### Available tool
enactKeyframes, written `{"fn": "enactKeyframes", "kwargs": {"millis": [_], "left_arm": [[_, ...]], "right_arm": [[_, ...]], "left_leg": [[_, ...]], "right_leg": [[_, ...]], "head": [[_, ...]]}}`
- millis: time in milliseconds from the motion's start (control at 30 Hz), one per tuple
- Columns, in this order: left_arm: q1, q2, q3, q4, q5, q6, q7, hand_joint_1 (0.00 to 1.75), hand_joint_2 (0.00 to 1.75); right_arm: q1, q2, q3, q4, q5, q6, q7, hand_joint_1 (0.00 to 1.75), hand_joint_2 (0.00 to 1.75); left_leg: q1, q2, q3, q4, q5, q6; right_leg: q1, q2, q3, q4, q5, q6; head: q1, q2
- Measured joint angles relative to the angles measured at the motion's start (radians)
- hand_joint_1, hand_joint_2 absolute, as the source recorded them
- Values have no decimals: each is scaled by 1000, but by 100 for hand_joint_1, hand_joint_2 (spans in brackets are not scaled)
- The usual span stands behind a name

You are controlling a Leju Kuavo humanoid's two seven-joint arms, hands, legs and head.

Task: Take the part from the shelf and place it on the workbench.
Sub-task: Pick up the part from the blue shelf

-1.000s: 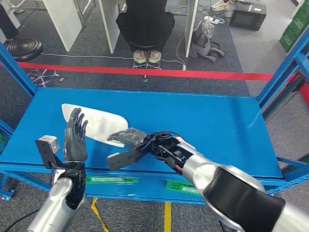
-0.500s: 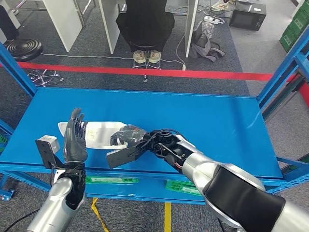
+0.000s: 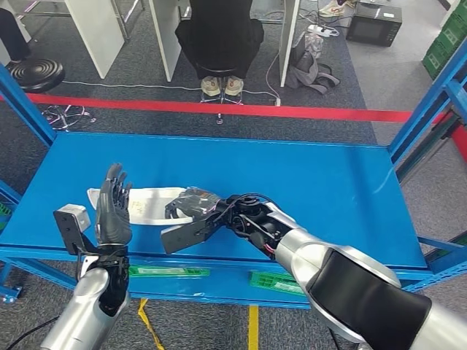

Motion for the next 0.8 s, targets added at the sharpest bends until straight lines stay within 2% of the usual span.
{"fn": "enactKeyframes", "kwargs": {"millis": [467,567,800], "left_arm": [[4,3,0,-4,-2,15,10,0,0],[14,10,0,-16,-7,32,21,0,0],[53,43,9,-79,-22,74,51,0,0]], "right_arm": [[-2,0,-4,0,-33,9,21,175,175],[-3,-6,-26,0,-116,29,44,175,175],[1,-64,-151,-35,-464,70,90,175,175]], "left_leg": [[0,0,1,0,0,0],[0,0,1,0,0,0],[0,0,1,0,0,0]], "right_leg": [[0,0,0,0,0,0],[0,0,1,0,0,0],[0,-1,1,0,0,0]], "head": [[0,0],[0,0],[0,0]]}}
